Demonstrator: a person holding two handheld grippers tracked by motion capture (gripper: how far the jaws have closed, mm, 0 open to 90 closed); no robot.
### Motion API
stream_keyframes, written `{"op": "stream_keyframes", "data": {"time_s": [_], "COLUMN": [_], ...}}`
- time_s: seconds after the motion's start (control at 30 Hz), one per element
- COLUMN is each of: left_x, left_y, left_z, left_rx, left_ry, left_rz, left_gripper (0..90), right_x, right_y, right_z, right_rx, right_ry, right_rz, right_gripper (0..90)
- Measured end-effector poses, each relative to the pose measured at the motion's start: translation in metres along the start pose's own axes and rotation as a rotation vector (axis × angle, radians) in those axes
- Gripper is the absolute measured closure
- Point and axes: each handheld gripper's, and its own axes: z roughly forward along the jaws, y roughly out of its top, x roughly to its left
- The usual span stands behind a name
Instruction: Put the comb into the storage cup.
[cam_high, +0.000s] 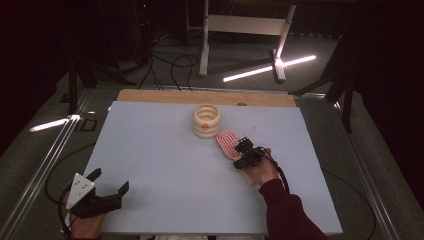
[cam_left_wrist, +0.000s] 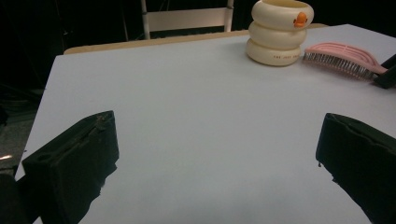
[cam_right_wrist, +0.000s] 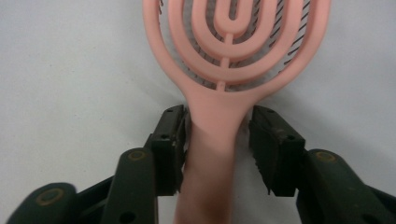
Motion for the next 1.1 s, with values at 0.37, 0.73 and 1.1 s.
{"op": "stream_keyframes", "data": {"time_s": [0.37,0.73,1.1], "left_x": [0.000,0.000,-0.001], "left_y": [0.000,0.000,-0.001], "left_z": [0.000,0.000,0.001], "left_rx": [0.001,0.005,0.010], "left_ry": [0.000,0.001,0.001], "left_rz": [-0.001,0.002,-0.001], "left_gripper": [0.0,0.0,0.0], "right_x": [-0.004,0.000,0.001], "right_y": [-0.002,-0.008,-0.019], "right_z": [-0.002,-0.006,-0.013], "right_rx": [0.014,-0.002,-0.067], "right_ry": [0.011,0.008,0.001], "right_rz": [-0.018,-0.045,-0.058], "right_gripper": [68.6,69.7,70.0]}}
